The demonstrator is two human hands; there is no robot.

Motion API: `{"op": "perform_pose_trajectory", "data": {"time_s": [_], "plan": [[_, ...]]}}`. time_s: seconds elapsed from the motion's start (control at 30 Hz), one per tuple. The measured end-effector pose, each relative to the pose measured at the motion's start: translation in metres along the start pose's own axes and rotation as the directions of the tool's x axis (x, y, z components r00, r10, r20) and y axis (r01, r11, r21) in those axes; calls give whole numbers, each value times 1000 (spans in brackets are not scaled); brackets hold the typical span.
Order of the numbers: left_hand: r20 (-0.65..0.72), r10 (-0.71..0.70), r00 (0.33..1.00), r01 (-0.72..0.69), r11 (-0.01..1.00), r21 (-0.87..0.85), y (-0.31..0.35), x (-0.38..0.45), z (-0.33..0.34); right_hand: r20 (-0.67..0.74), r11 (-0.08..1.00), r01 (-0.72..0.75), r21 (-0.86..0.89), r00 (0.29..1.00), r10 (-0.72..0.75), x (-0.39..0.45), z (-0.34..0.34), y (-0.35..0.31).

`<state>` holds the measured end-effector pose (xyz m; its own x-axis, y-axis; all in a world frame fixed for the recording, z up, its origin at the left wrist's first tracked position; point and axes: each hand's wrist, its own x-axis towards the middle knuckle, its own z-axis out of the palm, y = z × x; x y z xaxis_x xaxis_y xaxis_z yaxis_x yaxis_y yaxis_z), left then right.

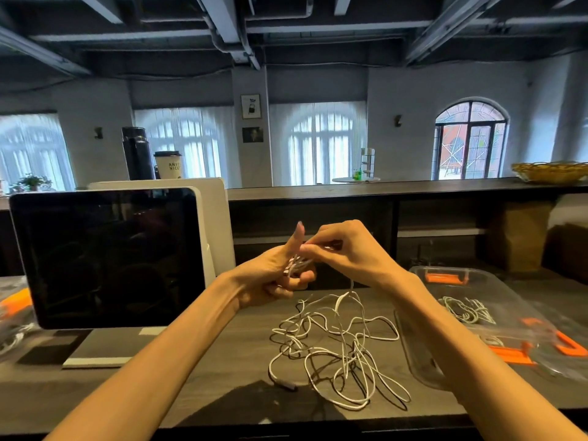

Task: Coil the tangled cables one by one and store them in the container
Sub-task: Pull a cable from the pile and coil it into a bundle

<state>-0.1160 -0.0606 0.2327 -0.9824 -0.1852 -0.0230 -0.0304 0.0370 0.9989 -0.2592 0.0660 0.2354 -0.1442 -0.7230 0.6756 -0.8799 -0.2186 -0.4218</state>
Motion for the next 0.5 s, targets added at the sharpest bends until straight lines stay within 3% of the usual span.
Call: {"op": "perform_pose_trajectory", "data": {"time_s": [0.17, 0.23, 0.3, 0.37, 0.5], "plan": [[117, 30, 993, -58, 967, 247, -1, -4, -7, -11, 991, -55, 124, 998, 56, -2, 0, 0], [110, 29, 993, -51, 977, 207, -1, -3, -9, -15, 949, -148, 279, 987, 158, -3, 0, -1], [2, 99, 995, -99, 995, 8, -1, 1, -10, 39, 889, -251, 384, 966, 256, -5, -1, 1], [-191, 171, 967, -197, 971, -132, -3, 8, -14, 56, 895, -277, 349, 960, 276, -8, 6, 5], [-496, 319, 807, -342, 938, 47, -12, 26, -7, -121, 940, -233, 249, 955, 269, -13, 36, 4]]}}
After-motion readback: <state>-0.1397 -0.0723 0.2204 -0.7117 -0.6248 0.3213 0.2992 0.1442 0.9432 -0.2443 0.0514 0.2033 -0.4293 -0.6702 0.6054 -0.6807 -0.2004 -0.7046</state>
